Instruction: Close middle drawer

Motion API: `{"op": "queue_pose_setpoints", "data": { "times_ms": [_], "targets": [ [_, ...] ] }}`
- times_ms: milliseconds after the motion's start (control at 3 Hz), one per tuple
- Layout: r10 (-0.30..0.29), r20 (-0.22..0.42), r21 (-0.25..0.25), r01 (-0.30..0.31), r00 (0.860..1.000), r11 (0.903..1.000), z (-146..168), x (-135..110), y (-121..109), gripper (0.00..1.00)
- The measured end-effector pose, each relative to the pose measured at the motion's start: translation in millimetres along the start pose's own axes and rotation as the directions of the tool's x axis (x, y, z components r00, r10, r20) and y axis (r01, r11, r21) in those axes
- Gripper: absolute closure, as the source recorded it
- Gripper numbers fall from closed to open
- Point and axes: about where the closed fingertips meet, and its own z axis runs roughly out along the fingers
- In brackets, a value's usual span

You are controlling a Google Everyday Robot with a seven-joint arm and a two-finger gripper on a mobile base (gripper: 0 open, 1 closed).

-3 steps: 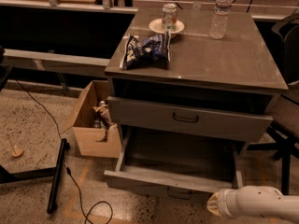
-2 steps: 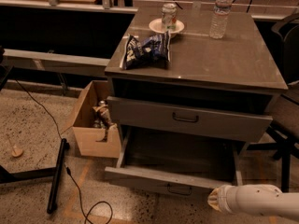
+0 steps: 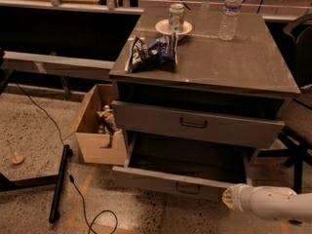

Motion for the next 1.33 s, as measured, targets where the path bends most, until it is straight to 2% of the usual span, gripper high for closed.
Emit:
{"op": "queue_pose_setpoints", "data": {
  "times_ms": [333, 667, 1333],
  "targets": [
    [-0.047, -0.001, 0.04, 0.047, 0.999, 0.9981, 13, 0, -26, 1.0],
    [-0.073, 0.005, 0.05, 0.073, 0.997, 0.9961, 25, 0, -45, 1.0],
    [-0.169, 0.012, 0.043, 0.169, 0.986, 0.9847, 53, -7, -91, 1.0]
  ]
}}
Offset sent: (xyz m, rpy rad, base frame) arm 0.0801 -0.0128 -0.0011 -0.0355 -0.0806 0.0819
